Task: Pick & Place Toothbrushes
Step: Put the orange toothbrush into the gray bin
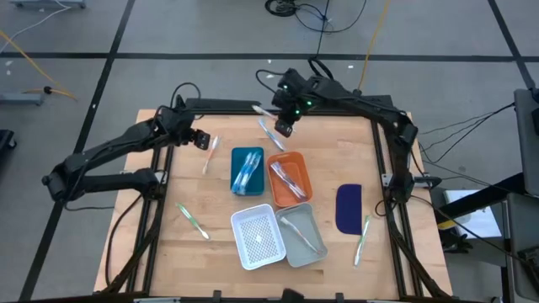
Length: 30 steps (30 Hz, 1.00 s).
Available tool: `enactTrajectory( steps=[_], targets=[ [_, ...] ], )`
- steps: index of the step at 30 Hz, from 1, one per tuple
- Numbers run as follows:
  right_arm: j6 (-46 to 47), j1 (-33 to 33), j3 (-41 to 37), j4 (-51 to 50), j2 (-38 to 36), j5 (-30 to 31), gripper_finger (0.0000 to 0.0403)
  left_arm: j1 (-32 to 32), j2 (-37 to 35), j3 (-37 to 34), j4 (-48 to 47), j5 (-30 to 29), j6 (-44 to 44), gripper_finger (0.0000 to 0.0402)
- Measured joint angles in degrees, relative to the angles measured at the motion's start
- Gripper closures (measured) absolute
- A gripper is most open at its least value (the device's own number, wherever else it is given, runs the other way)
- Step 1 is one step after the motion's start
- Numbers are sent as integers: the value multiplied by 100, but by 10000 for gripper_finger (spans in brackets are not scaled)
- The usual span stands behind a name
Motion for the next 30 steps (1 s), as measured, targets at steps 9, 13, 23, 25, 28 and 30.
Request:
enactTrajectory(
  steps=[9, 13, 23, 25, 28, 30],
  targets=[
    [1085, 710, -897, 369, -974, -38, 387, -445, -836, -2, 273, -132, 244, 190],
    [1729, 1081, -1848, 1047, -1502, 263, 387, -770, -1313, -2, 4, -413, 99, 190],
    [3439, 2104, -3788, 1998, -2909, 410, 387, -1856, -2125, -4, -493, -1713, -488, 190],
    [3768, 2379, -4052, 2041, -3110, 563, 387, -2082, -2153, -7, -556, -1892, -605, 190],
    [4303, 2845, -4435, 2248, -3345, 638, 387, -2449, -2156, -8, -618, -2111, -798, 190],
    [4703, 3205, -4712, 2603, -3443, 651, 387, -2722, -2156, -9, -617, -2297, -965, 190]
  ],
)
